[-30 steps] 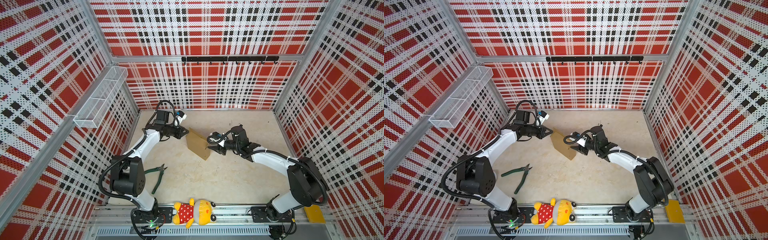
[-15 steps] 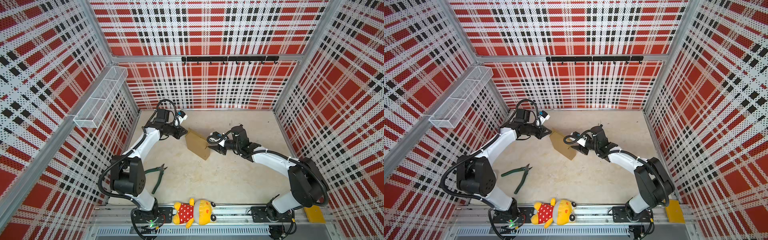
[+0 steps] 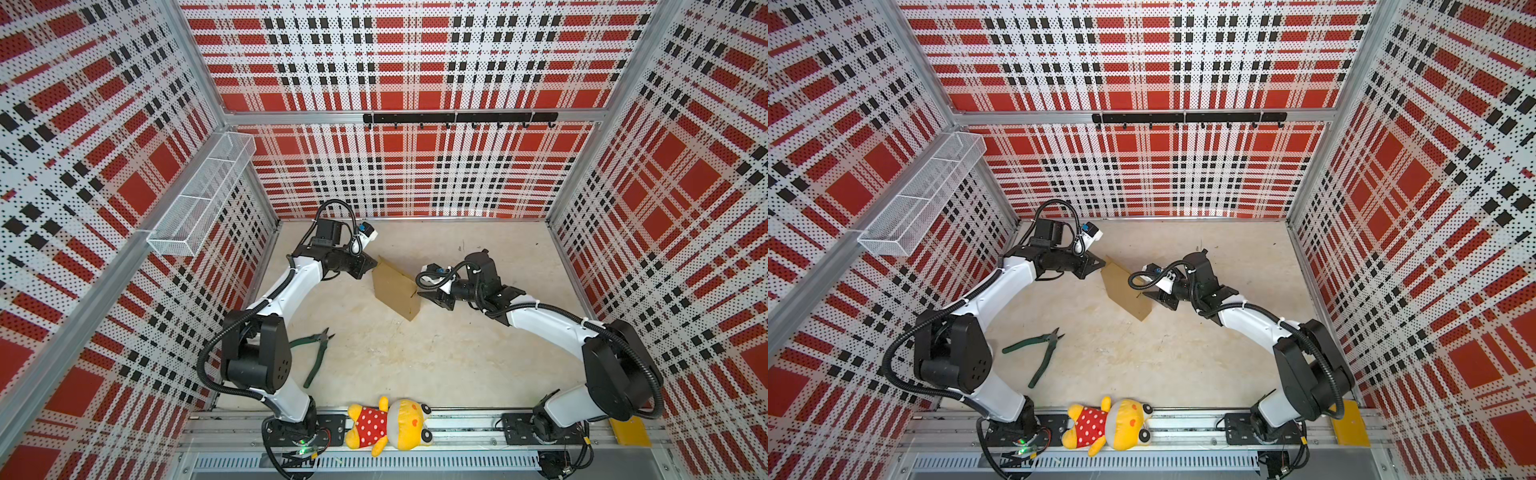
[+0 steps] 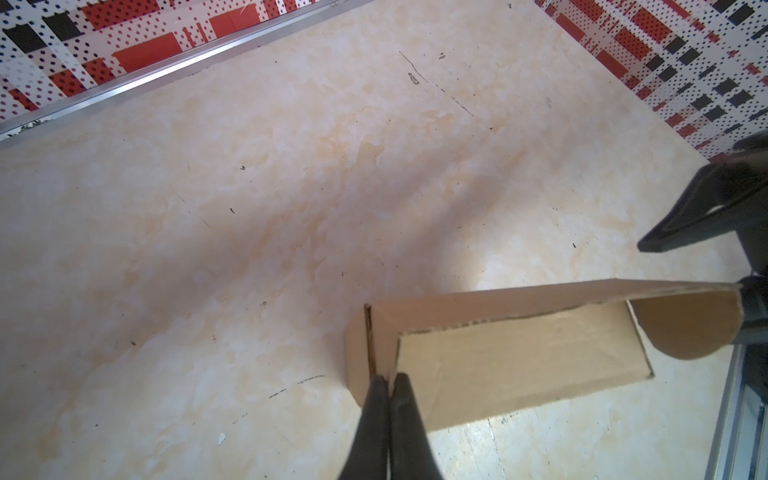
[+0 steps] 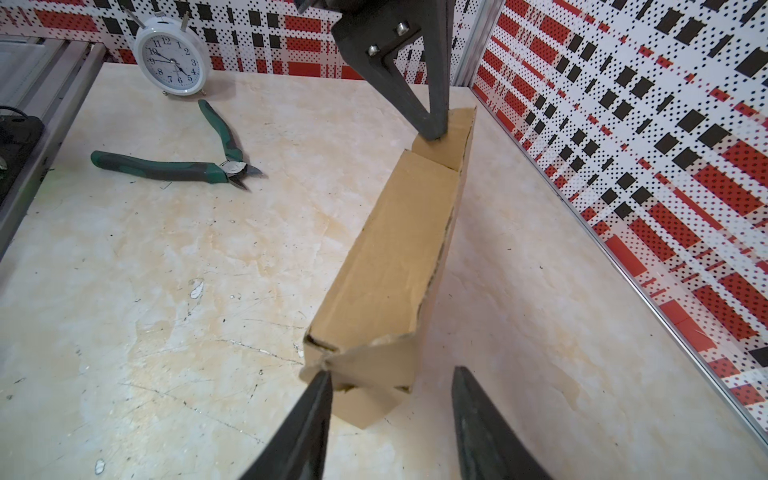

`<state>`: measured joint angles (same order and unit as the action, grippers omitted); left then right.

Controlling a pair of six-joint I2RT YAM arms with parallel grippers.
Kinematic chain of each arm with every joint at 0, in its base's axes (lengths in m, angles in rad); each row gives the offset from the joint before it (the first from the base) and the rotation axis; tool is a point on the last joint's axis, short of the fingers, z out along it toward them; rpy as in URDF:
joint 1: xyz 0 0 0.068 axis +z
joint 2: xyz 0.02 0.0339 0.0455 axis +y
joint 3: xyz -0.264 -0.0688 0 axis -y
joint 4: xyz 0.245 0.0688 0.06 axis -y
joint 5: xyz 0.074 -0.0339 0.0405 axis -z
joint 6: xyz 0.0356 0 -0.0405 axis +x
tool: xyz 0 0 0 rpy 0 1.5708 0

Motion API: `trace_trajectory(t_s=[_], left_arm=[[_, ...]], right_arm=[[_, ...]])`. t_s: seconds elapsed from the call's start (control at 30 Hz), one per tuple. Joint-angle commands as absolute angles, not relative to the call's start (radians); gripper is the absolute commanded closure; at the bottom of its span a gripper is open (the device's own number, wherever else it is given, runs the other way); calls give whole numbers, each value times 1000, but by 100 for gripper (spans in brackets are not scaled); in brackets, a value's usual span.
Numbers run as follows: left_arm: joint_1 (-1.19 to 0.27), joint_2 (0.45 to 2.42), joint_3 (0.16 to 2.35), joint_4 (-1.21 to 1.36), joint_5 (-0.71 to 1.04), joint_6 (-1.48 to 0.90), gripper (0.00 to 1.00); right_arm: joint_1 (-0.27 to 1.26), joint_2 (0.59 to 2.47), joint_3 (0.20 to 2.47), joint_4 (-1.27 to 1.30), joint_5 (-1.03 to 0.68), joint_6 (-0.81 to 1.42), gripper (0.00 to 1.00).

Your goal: Fold the paper box

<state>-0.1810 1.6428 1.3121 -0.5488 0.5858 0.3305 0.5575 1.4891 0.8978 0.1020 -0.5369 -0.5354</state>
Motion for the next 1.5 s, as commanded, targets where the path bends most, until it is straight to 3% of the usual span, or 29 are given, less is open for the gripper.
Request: trace_trajectory(t_s=[0.0,0.23,0.77,1.2,1.47], left_arm=[[-192,1644,1267,-589,558,321,100],[-192,1641,1267,-589,562,315,100],[-216,1634,1359,-650,606,270,100],[-197,1616,1340,-640,605,278,100],[-194,1601,1342,-638,612,278,100]], right_arm=[[562,1422,853,120,-543,-535,51],[563,1378,808,160,-533,-494,51],[555,1481,882,202,-545,-502,52],[486,1283,841,45,-593,-525,44],[483,1398,863,57,-564,-554,48]])
